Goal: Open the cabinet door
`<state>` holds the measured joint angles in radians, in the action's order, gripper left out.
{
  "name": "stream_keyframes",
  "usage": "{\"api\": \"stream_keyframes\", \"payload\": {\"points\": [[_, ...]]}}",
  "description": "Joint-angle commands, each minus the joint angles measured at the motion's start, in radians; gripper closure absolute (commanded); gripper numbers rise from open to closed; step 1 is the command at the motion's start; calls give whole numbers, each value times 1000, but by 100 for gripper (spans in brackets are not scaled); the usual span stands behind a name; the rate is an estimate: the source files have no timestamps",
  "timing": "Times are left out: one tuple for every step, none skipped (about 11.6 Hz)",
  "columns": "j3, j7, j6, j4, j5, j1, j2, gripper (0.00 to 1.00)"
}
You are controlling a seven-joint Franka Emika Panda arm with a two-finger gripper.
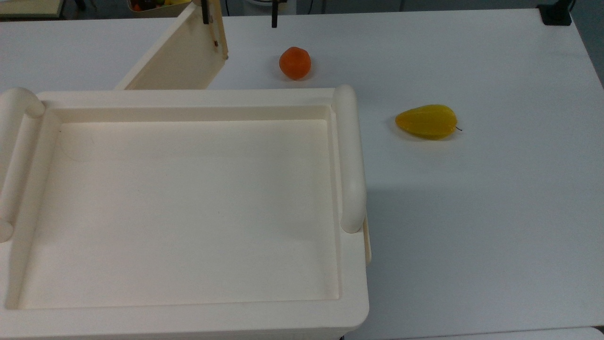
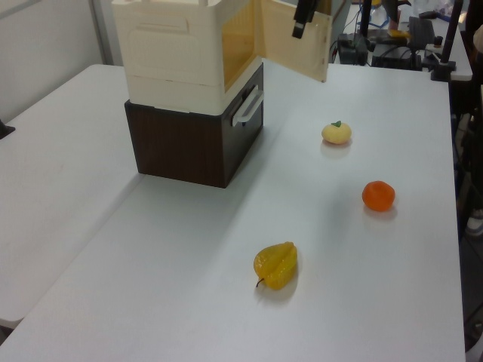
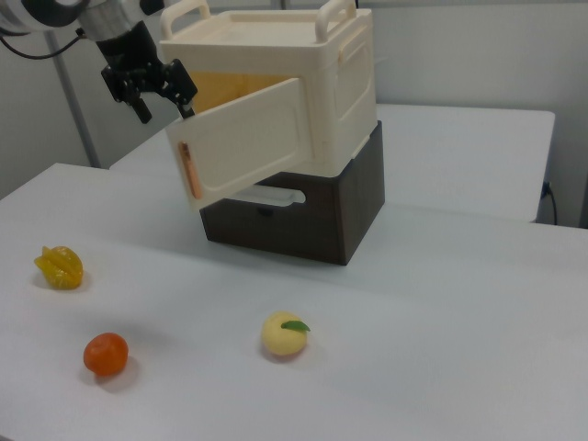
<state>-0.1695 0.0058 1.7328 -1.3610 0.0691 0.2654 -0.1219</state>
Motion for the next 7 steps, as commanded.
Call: {"api": "stream_keyframes", "payload": {"points": [[-1, -34, -61, -16, 1, -9, 21, 0], [1, -32, -90, -23, 1, -9, 18, 0], [5, -30, -105, -41, 1, -6, 18, 0], [7, -26, -108, -70, 0, -3, 22, 0], [7, -24, -114, -95, 0, -8, 25, 0], [2, -24, -118, -122, -2, -11, 27, 0], [2, -15, -116, -160, -3, -20, 42, 0]]}}
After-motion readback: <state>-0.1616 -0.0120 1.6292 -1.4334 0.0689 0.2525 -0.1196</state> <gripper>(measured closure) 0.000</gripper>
